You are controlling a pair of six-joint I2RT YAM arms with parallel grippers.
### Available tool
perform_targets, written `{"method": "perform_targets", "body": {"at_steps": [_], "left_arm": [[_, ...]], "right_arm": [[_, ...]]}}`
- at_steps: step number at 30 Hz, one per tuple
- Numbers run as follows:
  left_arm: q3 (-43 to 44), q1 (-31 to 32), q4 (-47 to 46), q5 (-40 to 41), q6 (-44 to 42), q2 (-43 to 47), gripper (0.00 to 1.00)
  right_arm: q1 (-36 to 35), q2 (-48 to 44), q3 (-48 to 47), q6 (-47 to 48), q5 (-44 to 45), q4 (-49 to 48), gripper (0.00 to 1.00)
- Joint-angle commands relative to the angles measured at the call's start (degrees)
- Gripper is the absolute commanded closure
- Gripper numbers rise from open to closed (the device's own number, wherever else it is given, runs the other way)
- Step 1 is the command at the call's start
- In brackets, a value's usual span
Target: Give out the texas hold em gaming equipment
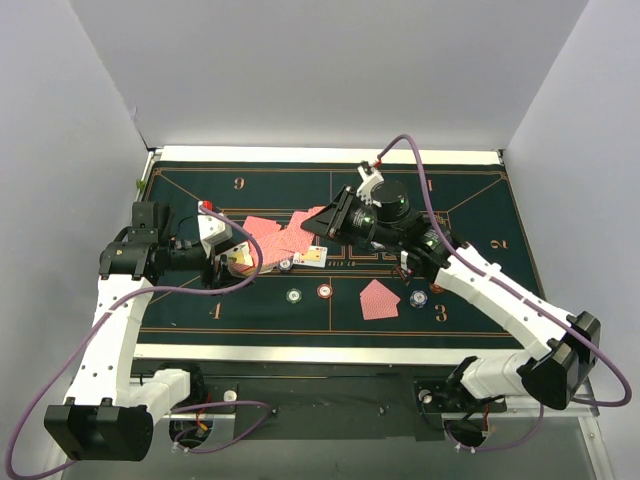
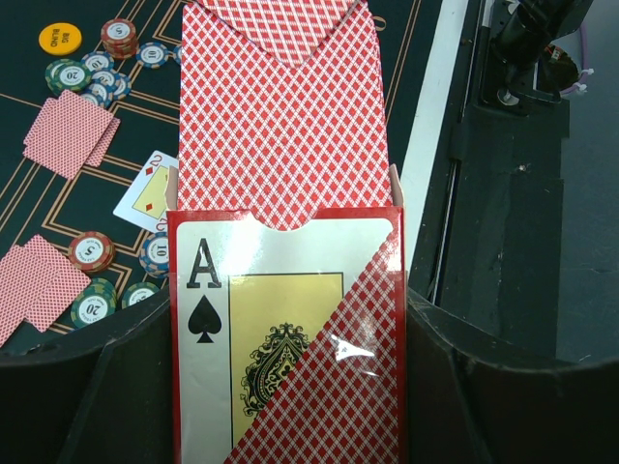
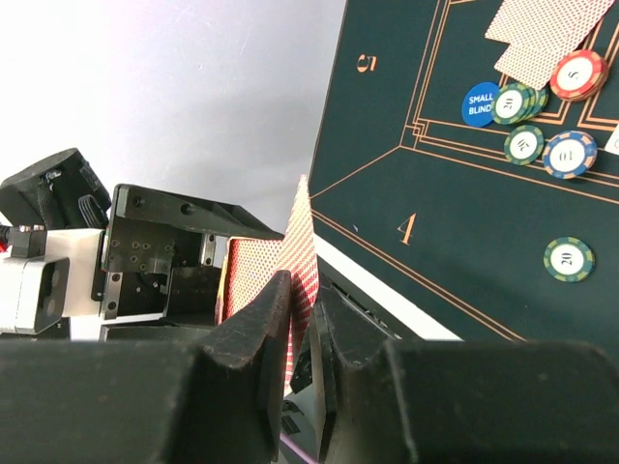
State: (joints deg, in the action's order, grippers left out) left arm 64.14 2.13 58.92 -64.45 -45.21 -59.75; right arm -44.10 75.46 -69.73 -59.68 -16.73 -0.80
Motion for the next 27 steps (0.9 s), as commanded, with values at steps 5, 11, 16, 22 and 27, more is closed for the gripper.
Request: {"method": "perform_targets", "body": {"at_steps": [5,11,16,22,27], "left_arm": [[2.39,-0.37,-2.67,-2.97,0.47,0.42,1.00],[2.31,-0.37,-2.67,-2.88,0.47,0.51,1.00],[2.48,-0.37,-2.58,-2.88,0.65,0.60,1.00],[2.39,-0.37,-2.58,-2.97,0.65,0.77,1.00],[2.22,-0.37,-2.93,-3.23,1.18,0.68,1.00]], "right_arm": [[1.38,-3.21,-0.40,2.11,1.79,2.38,1.00],[3.13,-5.06,-1.98,5.27,2.67,6.15,1.00],[7.53,-6.82,-6.37,10.89,4.51,14.05,1.00],[7.89,-1.38,-11.39,23.62,14.87,25.66,1.00],[7.36,9.32,-12.17,29.00,27.95,30.14,1.00]]}}
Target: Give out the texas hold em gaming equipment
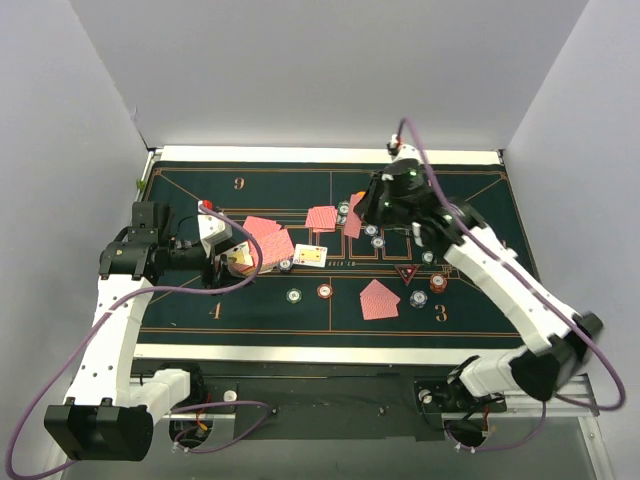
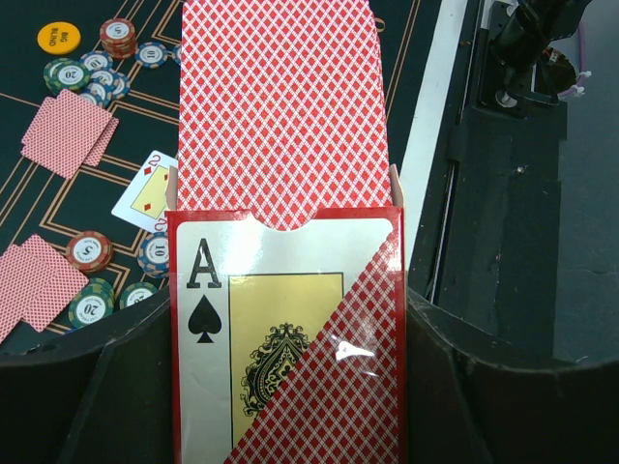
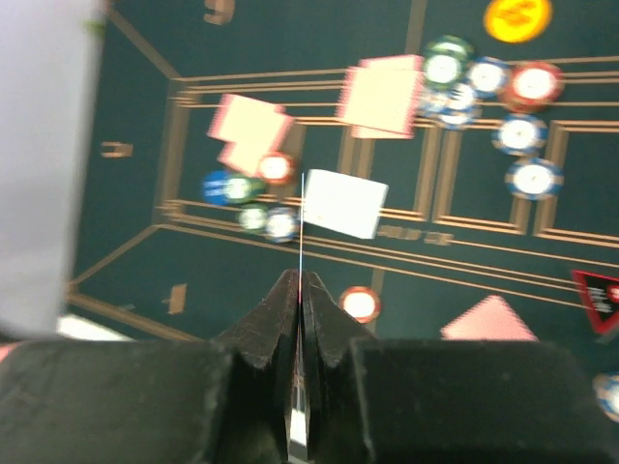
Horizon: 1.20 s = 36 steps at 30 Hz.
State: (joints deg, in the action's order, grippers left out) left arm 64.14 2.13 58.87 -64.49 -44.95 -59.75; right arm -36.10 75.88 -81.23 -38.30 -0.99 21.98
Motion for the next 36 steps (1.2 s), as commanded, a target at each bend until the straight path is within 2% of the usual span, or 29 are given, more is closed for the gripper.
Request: {"method": "perform_targets", "body": {"at_steps": [1,9,19,26,32,36], "left_arm": [[2.22,-0.37,-2.97,-3.10,1.00,0.68,1.00],[2.39,-0.37,-2.36,-2.84,1.18,1.12,1.00],[2.74,-0.37,-1.92,-2.57,1.44,1.74,1.00],[2.57,-0.37,-1.92,-2.40,1.18,1.65,1.00],[2.57,-0.37,-1.92,-2.48,1.18,1.39,1.00],[2.48,-0.37,-1.92,-2.40,1.18,1.47,1.00]], "right_arm": [[-1.25,10.42,-1.38,8.67,15.12,7.90,1.00],[-6.96,31.76,-15.51,15.36,29.37,15.02,1.00],[-10.92,47.16,-26.51,16.16,34.83,18.00,1.00],[-12.15,52.00,-27.49,16.59,40.10,19.15,1.00],[-13.21,54.99,-27.84,16.60,39.05,18.98,1.00],[-13.47,55.87,-27.32,15.28,35.28,16.62,1.00]]}}
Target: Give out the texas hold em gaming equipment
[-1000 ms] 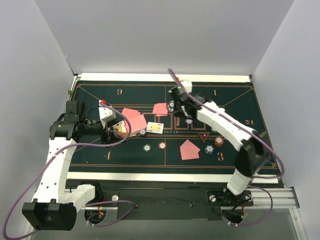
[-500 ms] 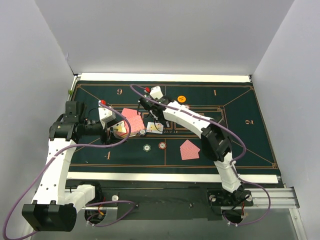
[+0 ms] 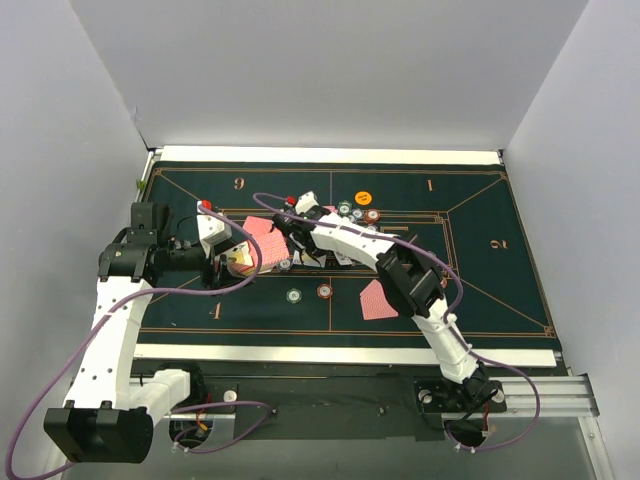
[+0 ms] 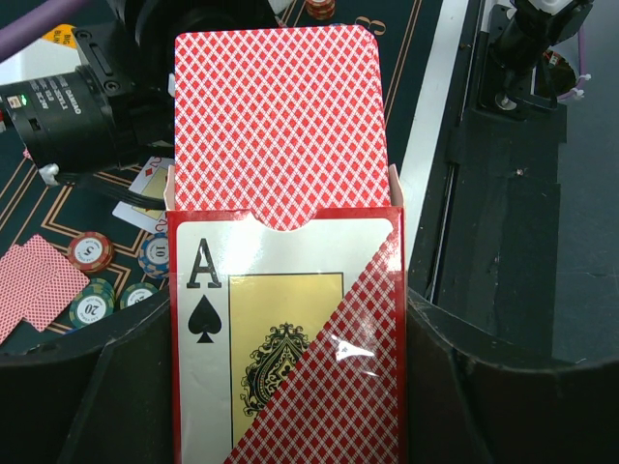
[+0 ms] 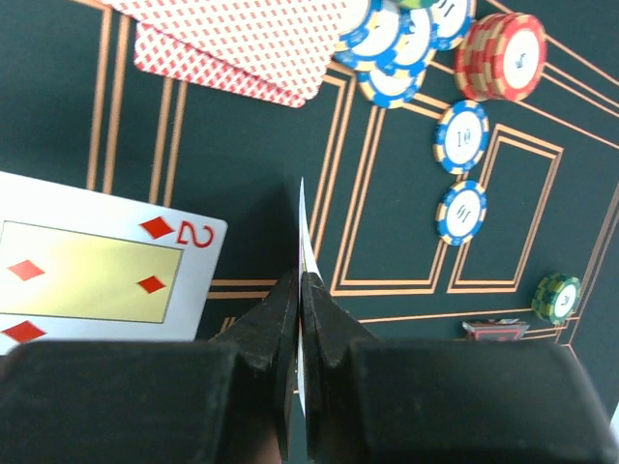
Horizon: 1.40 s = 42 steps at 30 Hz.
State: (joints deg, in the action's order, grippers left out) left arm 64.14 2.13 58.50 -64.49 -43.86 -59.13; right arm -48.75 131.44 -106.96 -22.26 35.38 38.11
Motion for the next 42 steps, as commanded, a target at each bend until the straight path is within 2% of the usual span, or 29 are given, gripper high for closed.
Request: {"method": "perform_targets", "body": {"at_steps": [1,8,15,21,30,42], "left_arm": [[2.39,-0.37,-1.46,-2.22,0.09,0.95,1.00],[2.48,-0.37,-1.37,-1.87,0.00,1.21,1.00],[2.39,-0.37,-1.20,-1.60,-0.44,1.39,1.00],[2.39,-0.37,-0.41,-1.17,-1.32,1.57,1.00],[2.39,-0.37,-0.32,-1.25,-1.67,1.57,1.00],[2.13,-0.37,-0.14,-1.17,-1.76,2.01,1.00]], "right_arm": [[-0.82,0.22,-1.24,-1.20,-2.84,0.04,1.00],[-1.26,-0.39,1.31,-3.58,-7.69,-5.41,0.97],[-1.26,-0.65,3.15,-3.84,-10.24,-7.43,0.85],[-1.35,-3.46,6.49,-3.67,-16.47,-12.26,0.80],[-0.47,-6.89,8.69,-2.96,-21.57,-13.76,0.68],[2.61,-17.34,16.42,-6.04,-29.22,-20.08,0.53]]}}
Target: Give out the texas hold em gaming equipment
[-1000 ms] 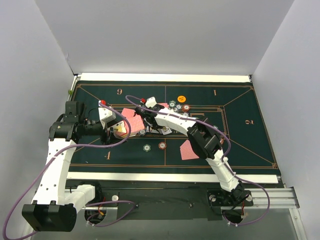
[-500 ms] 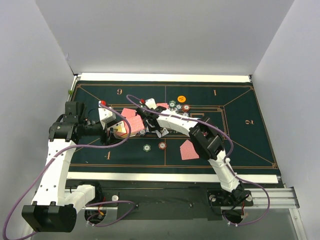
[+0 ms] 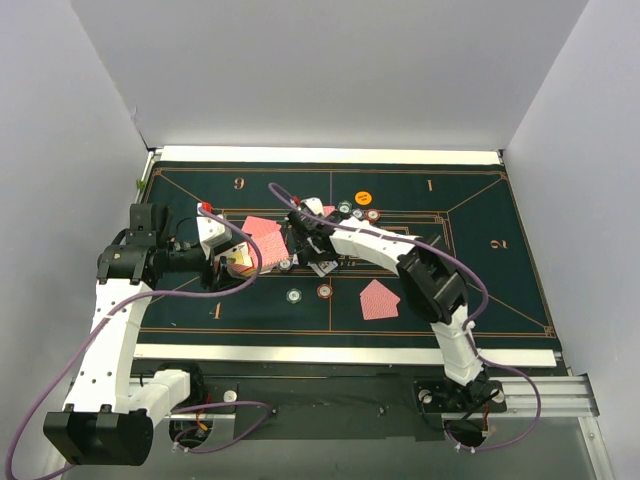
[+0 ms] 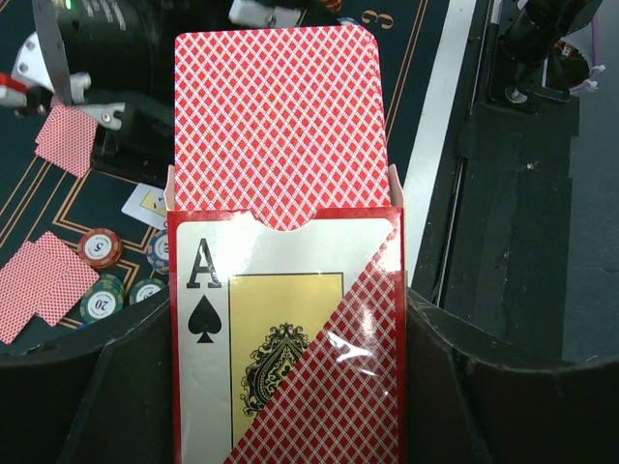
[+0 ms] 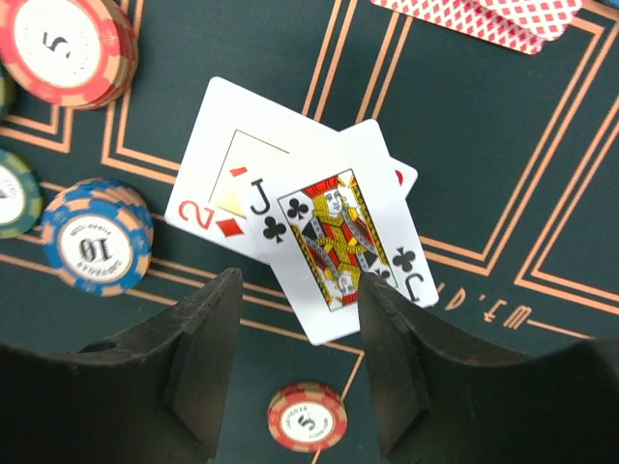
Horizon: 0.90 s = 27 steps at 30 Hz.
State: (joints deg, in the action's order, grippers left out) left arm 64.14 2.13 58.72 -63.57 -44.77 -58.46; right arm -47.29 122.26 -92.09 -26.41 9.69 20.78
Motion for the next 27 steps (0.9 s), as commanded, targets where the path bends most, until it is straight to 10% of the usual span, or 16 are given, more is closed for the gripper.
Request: {"method": "perform_targets", "body": {"at_steps": [1,16,27], "left_arm": [[2.13,-0.37,-0.36,-2.08,-0.75,1.33,1.00],[1.60,-0.46,-0.53,-2.08,-1.28,1.15,1.00],[1.16,-0.46,-0.97,-2.17,-1.46,0.62,1.00]], "right_arm": [[1.58,-8.70,1.74,-2.50,-4.50,-3.11,0.52],[8.26,-43.13,18.78,-22.08,-23.74,-16.19,0.18],[2.30,-47.82,22.75,-31.33,-30.00,-24.39,0.06]]}}
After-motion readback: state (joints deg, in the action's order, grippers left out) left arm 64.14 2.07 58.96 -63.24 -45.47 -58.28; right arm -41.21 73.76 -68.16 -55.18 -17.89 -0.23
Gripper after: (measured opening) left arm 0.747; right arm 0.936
